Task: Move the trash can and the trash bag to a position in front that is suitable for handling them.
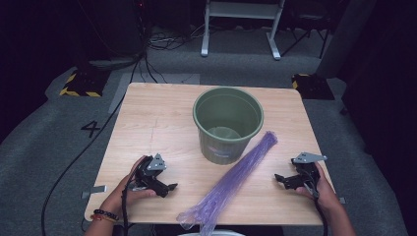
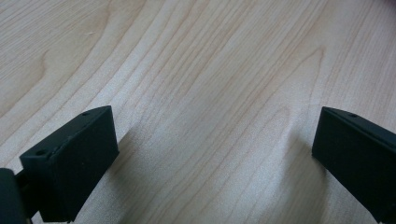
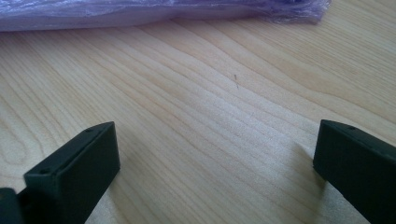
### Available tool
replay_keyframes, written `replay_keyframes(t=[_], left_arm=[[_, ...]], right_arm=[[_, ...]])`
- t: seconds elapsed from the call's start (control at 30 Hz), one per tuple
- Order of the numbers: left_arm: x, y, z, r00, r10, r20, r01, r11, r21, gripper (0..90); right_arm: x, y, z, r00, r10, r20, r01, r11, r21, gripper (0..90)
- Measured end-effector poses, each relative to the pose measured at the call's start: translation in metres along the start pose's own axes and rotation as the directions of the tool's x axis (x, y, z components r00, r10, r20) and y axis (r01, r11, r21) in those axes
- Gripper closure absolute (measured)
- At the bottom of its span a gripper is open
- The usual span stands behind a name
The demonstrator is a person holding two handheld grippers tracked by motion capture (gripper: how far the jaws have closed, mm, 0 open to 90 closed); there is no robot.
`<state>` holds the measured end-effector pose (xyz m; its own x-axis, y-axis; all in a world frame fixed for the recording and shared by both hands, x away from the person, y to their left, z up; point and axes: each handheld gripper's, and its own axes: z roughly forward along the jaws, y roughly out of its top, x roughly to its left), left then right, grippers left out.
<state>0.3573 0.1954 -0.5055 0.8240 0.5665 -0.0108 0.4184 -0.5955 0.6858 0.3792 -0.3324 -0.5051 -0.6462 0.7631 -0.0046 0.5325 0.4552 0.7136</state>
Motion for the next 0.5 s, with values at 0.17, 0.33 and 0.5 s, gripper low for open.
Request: replay_keyframes(t=[0.17, 0.33, 0.5], left_arm=[[-0.0001, 0.0003, 0.0000, 1.0000, -0.001, -0.001, 0.001, 1.0000, 0.003, 0.0], [-0.0001, 0.0003, 0.0000, 1.0000, -0.001, -0.001, 0.001, 1.0000, 0.002, 0.0], [-0.0001, 0.0003, 0.0000, 1.0000, -0.002, -0.001, 0.002, 1.0000, 0.002, 0.0]], right_arm=[[-0.0003, 0.0000, 0.0000, 1.0000, -0.002, -0.002, 0.002, 1.000, 0.000, 0.2], [-0.0003, -0.0001, -0.0001, 1.0000, -0.002, -0.001, 0.002, 1.000, 0.000, 0.2], [-0.0004, 0.0001, 0.0001, 1.0000, -0.001, -0.001, 0.001, 1.000, 0.000, 0.2]])
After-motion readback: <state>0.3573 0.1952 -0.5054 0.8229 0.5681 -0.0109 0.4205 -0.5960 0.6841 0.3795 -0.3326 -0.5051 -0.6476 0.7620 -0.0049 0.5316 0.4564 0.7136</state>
